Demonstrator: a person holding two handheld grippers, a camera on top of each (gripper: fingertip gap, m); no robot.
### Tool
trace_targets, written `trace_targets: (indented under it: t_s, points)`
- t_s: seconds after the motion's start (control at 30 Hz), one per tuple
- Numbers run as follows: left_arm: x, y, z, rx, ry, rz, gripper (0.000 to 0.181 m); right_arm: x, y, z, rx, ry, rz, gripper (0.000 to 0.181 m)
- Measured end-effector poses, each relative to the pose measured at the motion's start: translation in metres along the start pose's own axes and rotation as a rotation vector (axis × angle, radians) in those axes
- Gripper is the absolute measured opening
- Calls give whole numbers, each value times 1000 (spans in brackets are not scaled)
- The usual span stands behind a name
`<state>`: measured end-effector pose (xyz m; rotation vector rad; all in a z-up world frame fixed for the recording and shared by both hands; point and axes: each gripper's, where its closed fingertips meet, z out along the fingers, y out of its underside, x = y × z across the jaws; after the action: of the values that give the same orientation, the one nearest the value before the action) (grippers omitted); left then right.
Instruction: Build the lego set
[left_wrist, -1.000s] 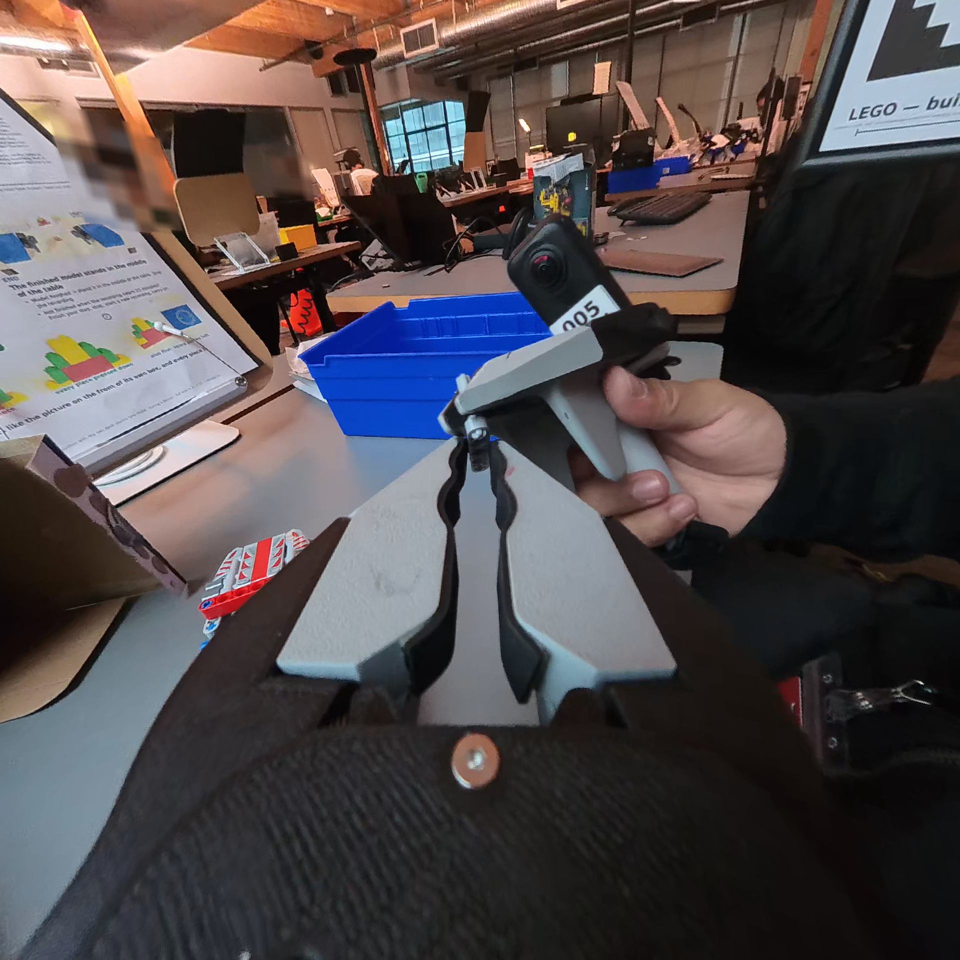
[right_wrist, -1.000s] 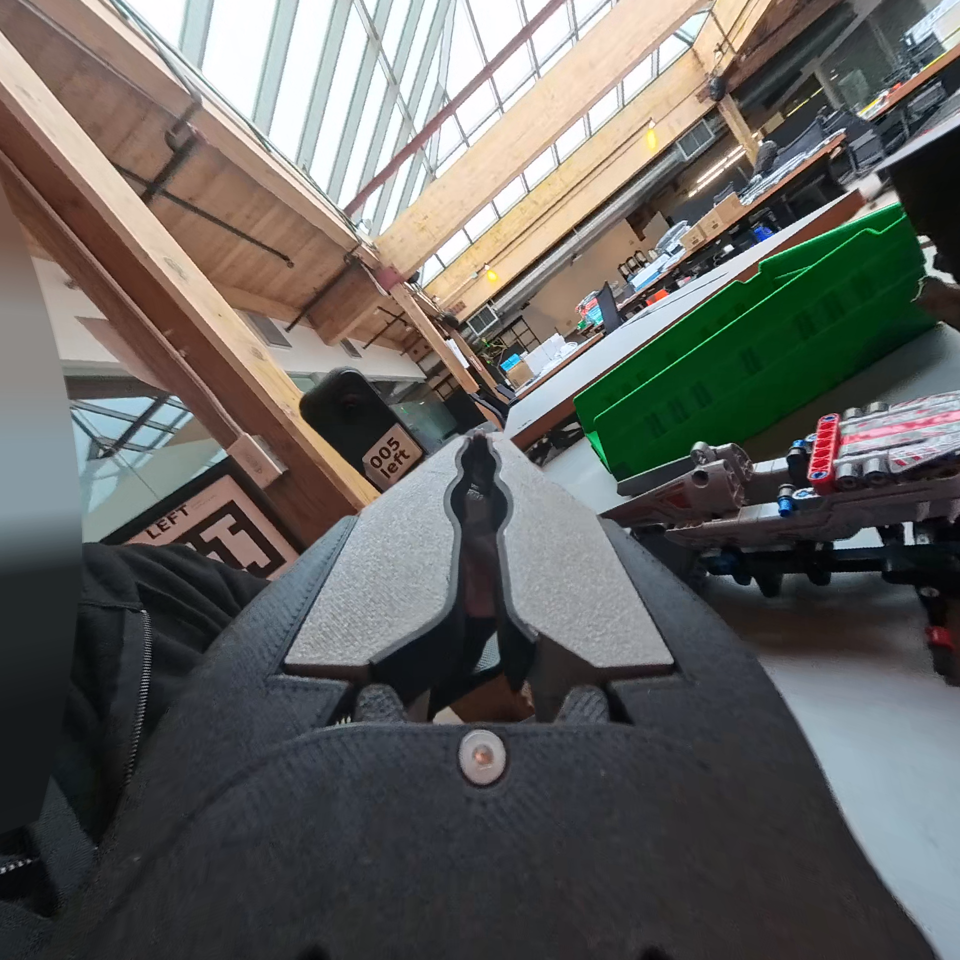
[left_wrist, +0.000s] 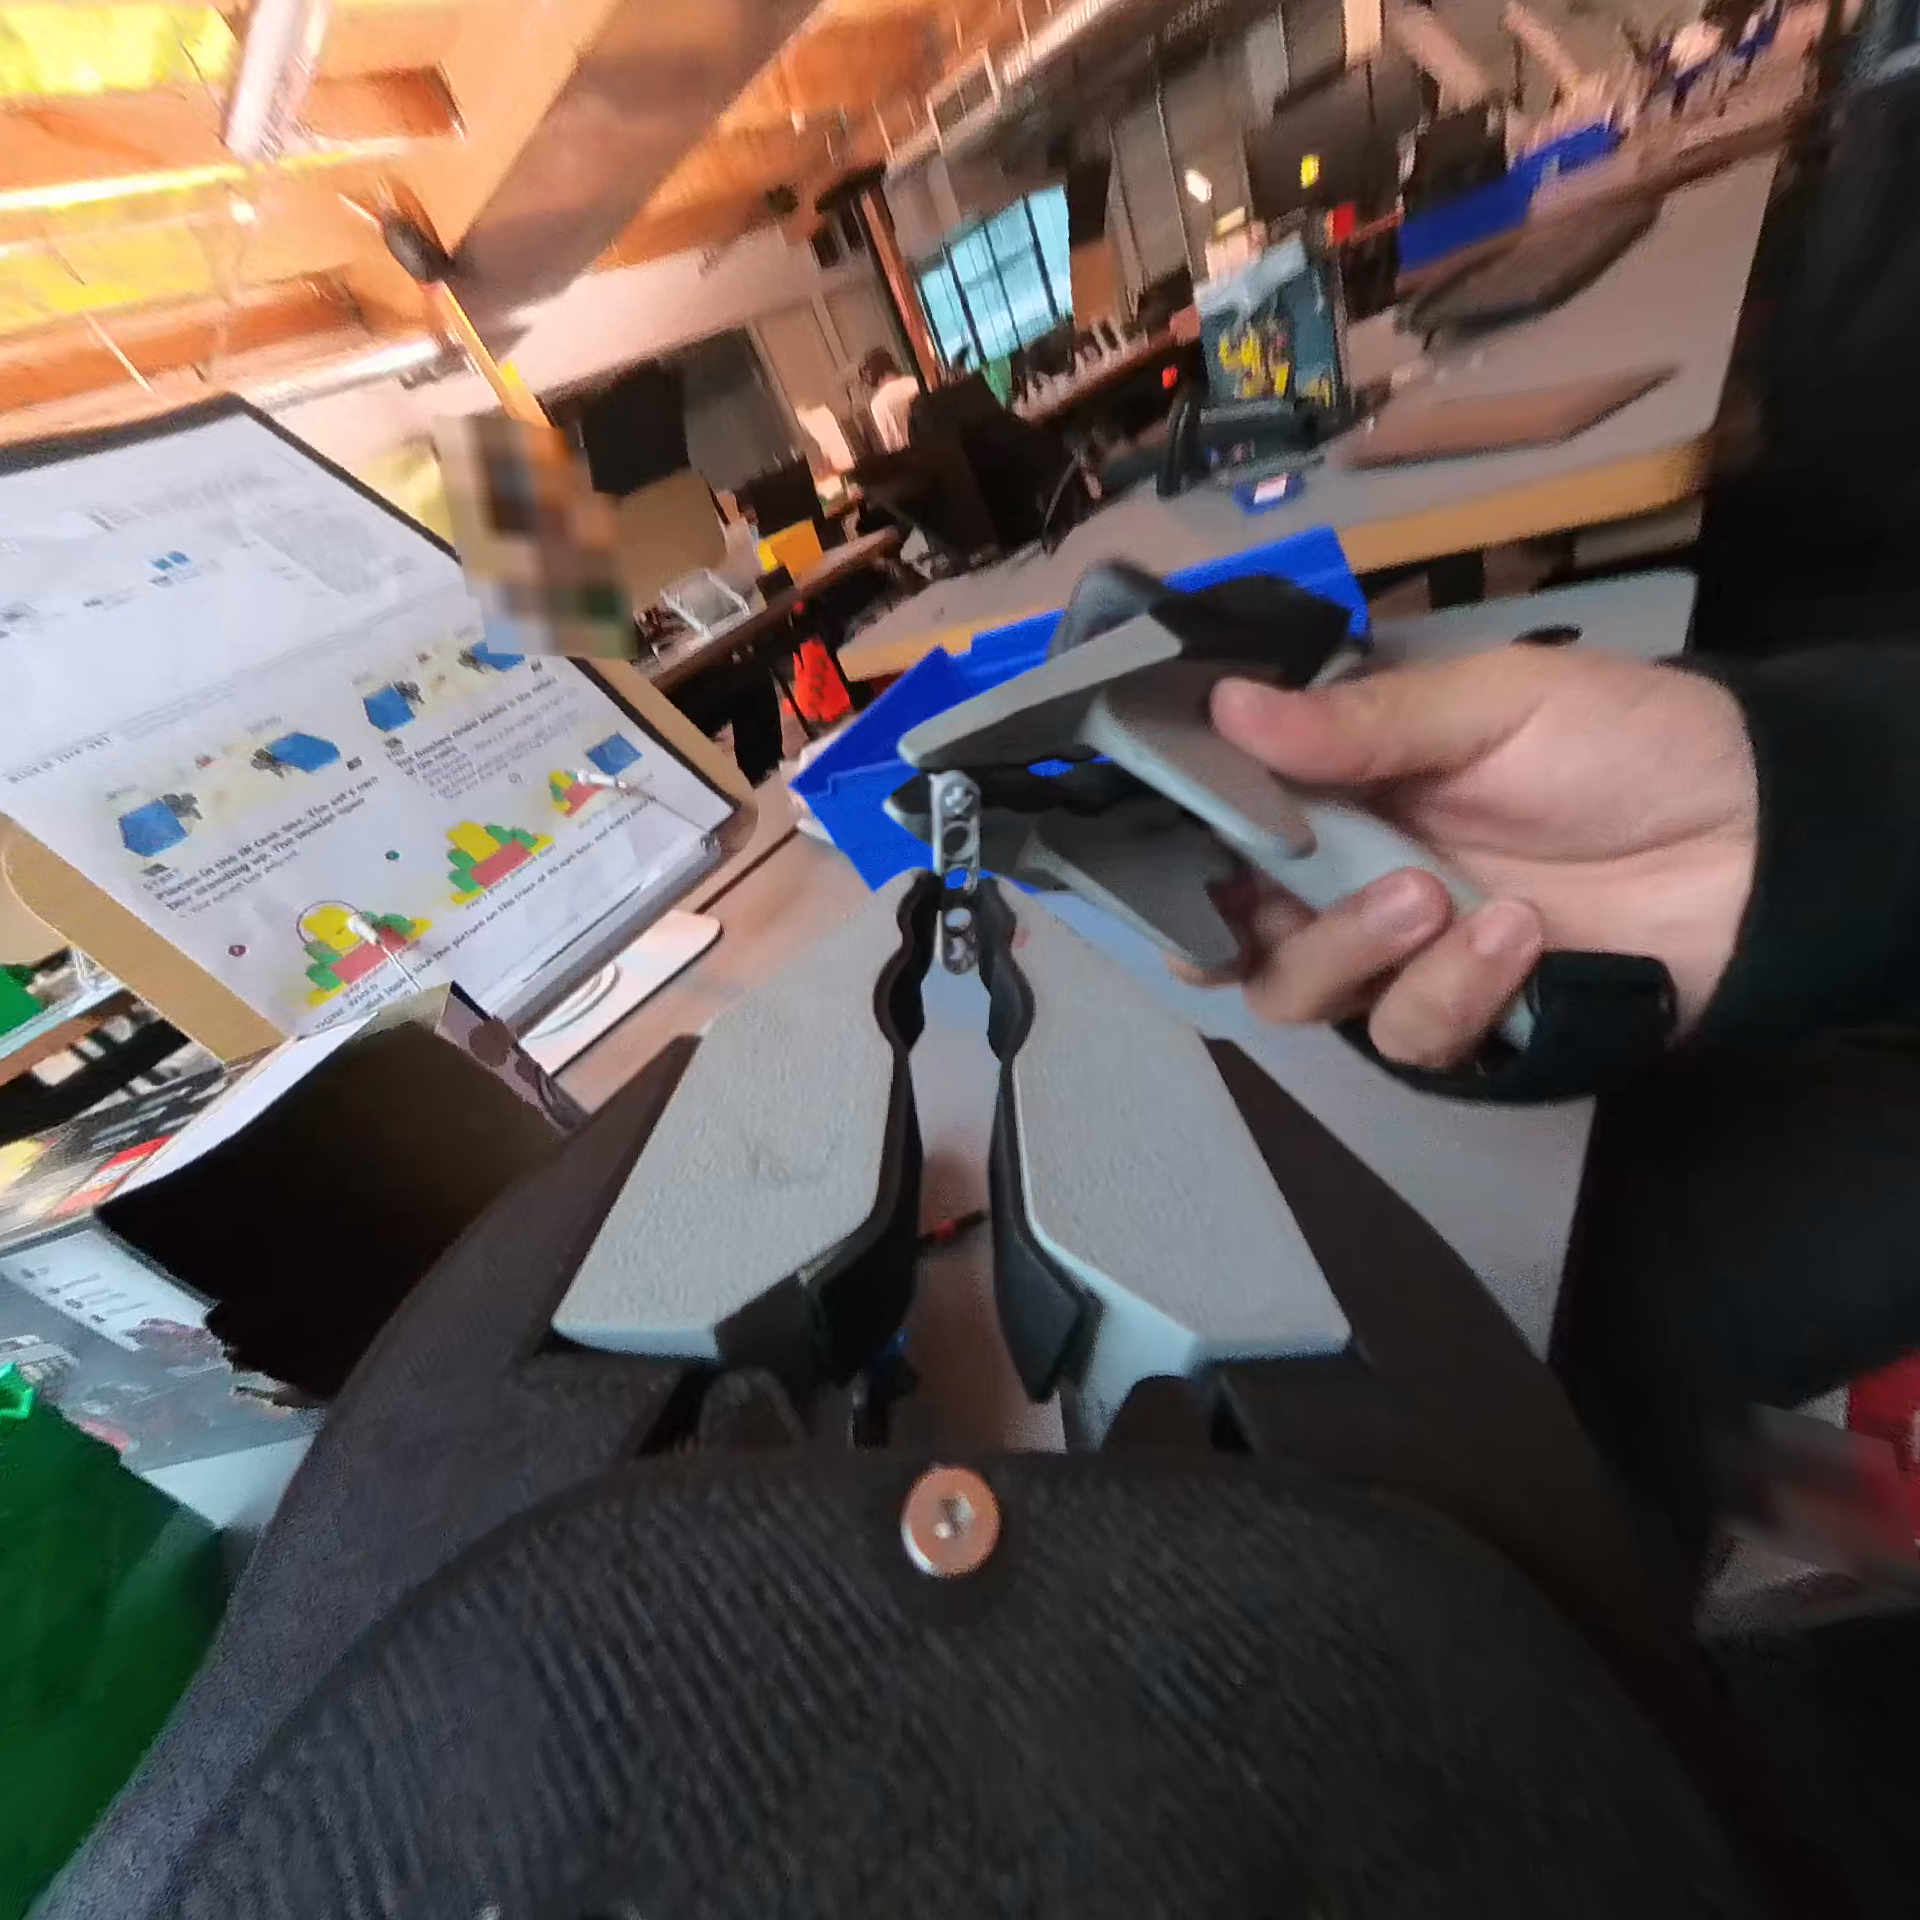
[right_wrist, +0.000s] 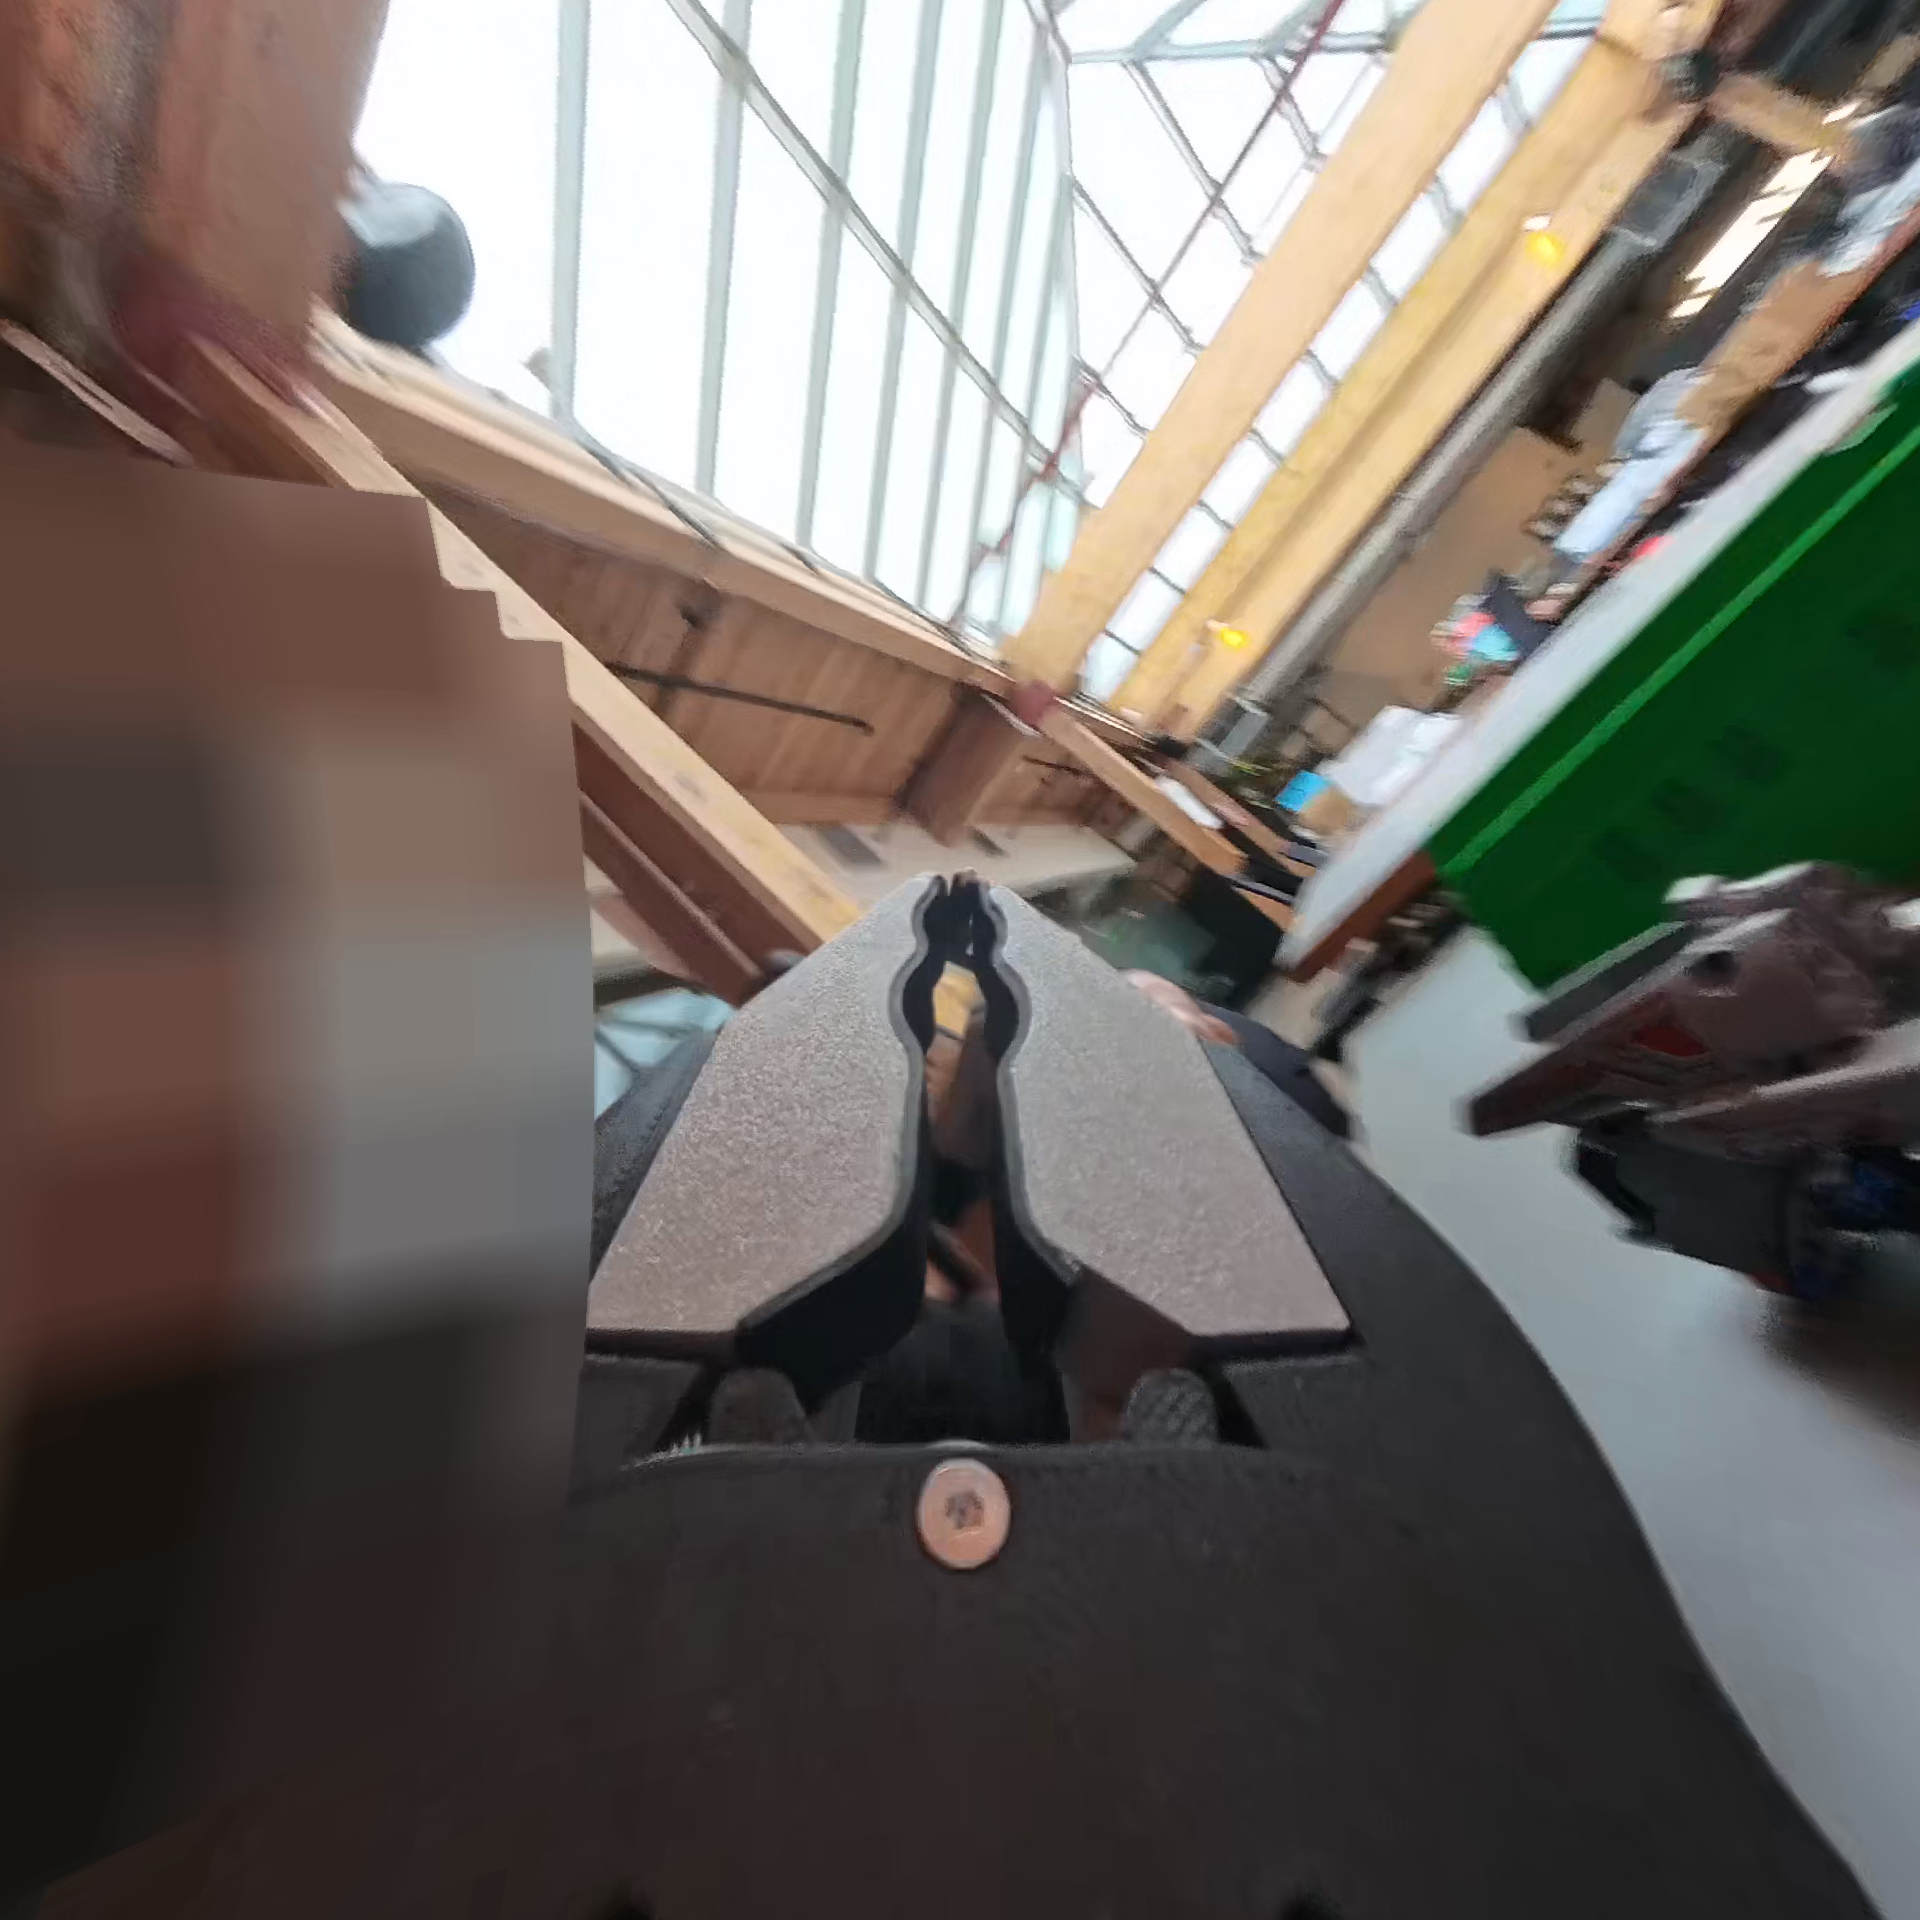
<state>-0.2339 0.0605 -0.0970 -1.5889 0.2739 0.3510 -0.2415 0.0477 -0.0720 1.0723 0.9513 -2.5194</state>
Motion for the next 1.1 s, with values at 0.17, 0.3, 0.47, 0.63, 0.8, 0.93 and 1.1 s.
trace_targets:
  t_s: [0.17,0.3,0.47,0.63,0.8,0.93,1.1]
  points:
    - [3,16,6,-121,-16,74,5,13,-14,-21,-195,400,-578,35]
    - [1,19,8,-149,-34,60,6,16,-3,-23,-324,601,-917,38]
    - [-1,15,7,-148,-66,98,6,13,9,-17,-329,585,-983,11]
    - [2,14,7,-147,-90,158,6,13,8,-17,-302,582,-990,5]
    - [3,16,8,-144,-104,159,6,13,8,-17,-270,587,-1005,5]
    - [6,17,9,-129,-105,127,6,15,10,-18,-286,607,-1055,3]
    - [10,19,11,-116,-95,111,6,17,10,-24,-302,660,-1119,0]
